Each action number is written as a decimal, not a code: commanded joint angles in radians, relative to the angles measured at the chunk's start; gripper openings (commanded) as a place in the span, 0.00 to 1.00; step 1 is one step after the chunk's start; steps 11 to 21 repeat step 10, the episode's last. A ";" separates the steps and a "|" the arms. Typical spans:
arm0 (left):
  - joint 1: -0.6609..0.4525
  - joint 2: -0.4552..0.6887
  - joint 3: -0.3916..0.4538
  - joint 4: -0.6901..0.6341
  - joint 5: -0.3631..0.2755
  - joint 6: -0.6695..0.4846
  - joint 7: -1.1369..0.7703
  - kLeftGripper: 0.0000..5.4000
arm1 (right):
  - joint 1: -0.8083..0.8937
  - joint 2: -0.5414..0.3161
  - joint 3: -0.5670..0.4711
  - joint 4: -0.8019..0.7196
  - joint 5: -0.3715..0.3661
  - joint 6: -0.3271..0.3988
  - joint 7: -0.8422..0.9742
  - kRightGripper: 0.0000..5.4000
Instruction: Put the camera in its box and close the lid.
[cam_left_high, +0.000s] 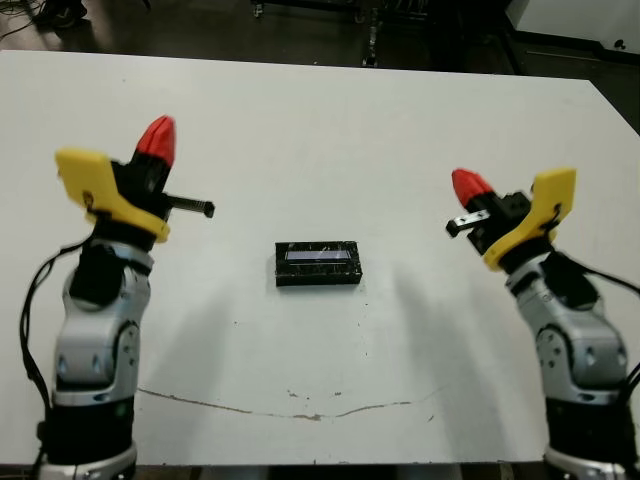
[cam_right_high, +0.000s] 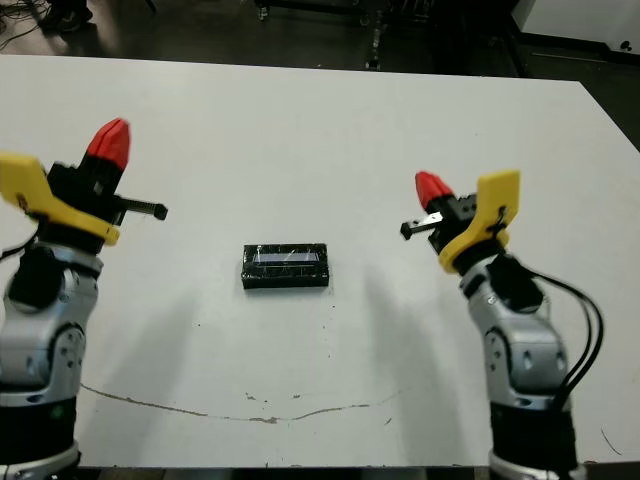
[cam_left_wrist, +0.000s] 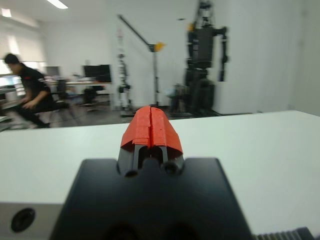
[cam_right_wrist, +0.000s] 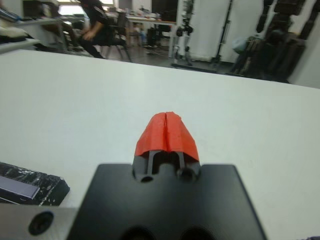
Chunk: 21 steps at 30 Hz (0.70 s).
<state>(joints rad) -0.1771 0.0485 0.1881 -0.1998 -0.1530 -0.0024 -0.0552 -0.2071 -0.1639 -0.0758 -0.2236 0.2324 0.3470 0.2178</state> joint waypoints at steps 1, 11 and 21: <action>0.037 -0.042 0.007 0.044 0.013 -0.067 0.049 0.00 | 0.021 0.010 0.016 -0.008 -0.038 -0.032 -0.029 0.00; 0.066 -0.049 0.001 0.087 0.011 -0.114 0.070 0.00 | 0.006 0.015 0.008 -0.003 -0.048 -0.023 -0.045 0.00; 0.066 -0.049 0.001 0.087 0.011 -0.114 0.070 0.00 | 0.006 0.015 0.008 -0.003 -0.048 -0.023 -0.045 0.00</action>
